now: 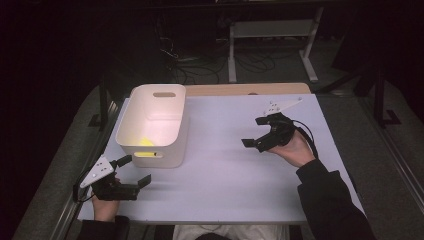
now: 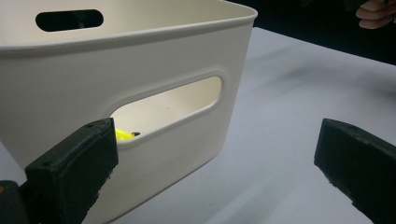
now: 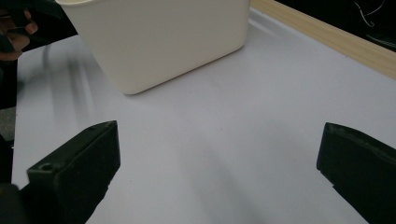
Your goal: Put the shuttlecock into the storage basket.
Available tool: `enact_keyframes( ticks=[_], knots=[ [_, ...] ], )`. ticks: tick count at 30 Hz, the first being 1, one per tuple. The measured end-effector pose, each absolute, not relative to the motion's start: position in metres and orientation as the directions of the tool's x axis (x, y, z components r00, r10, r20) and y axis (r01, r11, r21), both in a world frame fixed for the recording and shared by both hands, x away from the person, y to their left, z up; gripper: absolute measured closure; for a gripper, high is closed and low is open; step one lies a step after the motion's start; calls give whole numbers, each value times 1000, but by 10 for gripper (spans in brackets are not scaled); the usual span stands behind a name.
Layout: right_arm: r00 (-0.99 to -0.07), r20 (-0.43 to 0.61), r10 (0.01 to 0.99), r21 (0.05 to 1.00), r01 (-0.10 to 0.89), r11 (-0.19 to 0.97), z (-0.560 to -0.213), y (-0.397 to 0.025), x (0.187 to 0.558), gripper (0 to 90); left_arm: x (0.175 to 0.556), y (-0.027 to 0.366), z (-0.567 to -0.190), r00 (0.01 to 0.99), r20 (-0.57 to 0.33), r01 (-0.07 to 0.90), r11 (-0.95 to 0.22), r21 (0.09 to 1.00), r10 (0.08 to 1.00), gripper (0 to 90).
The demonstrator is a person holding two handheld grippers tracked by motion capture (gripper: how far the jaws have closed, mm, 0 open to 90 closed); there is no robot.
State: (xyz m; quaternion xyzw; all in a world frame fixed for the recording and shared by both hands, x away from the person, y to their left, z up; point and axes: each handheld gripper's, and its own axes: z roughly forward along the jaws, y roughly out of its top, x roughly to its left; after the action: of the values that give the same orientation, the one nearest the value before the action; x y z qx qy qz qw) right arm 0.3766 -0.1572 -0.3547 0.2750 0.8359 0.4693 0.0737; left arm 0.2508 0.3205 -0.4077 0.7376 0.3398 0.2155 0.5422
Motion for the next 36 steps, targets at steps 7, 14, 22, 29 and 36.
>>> enact_keyframes(
  ticks=[7,14,22,29,36],
  knots=[
    [-831,140,539,822,401,404,-360,-164,374,0,250,321,-408,676,-51,267,-180,947,735,0],
    [-820,147,553,814,418,404,-368,-173,369,0,250,321,-408,676,-51,267,-180,947,735,0],
    [-808,156,569,809,435,396,-377,-184,362,0,250,321,-408,676,-51,267,-179,947,735,0],
    [-803,154,575,808,438,394,-382,-191,354,0,250,321,-407,677,-52,267,-179,947,735,0],
    [-793,155,590,808,445,386,-389,-200,348,0,250,321,-407,677,-51,266,-180,947,734,0]
  ],
)
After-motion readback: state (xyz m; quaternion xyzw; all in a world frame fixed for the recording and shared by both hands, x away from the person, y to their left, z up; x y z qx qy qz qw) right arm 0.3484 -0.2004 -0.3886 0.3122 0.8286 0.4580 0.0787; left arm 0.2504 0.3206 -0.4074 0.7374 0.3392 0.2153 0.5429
